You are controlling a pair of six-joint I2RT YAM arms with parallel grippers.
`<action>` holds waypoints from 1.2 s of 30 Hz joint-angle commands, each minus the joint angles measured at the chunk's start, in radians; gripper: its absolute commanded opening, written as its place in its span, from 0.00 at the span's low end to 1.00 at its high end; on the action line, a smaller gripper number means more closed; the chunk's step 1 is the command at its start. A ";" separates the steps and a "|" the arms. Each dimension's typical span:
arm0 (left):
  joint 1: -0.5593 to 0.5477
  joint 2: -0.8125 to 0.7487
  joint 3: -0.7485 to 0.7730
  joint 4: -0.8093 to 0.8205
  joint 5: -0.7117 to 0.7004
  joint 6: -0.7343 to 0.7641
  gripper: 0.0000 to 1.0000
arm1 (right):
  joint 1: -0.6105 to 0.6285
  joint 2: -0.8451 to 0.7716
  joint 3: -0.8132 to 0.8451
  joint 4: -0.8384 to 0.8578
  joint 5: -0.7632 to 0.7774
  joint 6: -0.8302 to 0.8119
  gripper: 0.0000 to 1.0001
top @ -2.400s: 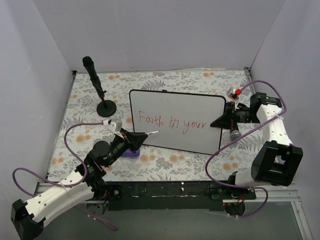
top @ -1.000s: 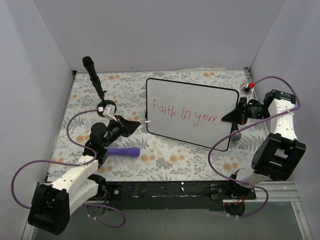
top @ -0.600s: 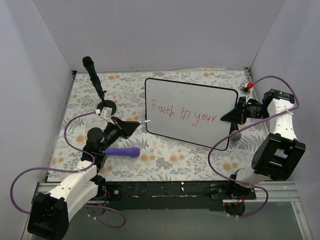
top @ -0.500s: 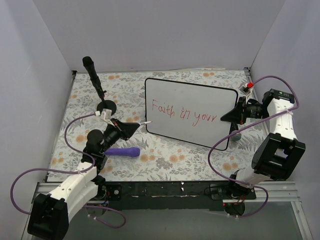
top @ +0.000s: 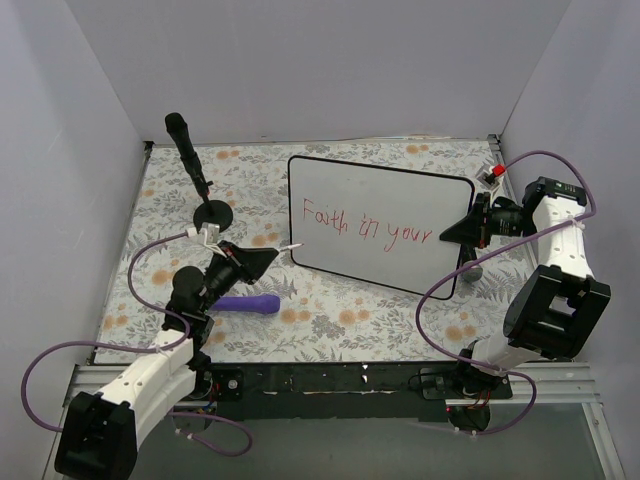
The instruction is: Write a sentence on the whiteboard
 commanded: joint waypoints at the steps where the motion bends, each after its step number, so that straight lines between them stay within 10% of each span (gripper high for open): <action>1: 0.004 -0.025 -0.012 0.027 -0.020 -0.017 0.00 | 0.007 -0.026 0.001 0.057 0.061 -0.063 0.01; 36: -0.005 0.527 0.011 0.518 -0.102 -0.006 0.00 | 0.020 -0.066 -0.076 0.166 0.010 0.058 0.01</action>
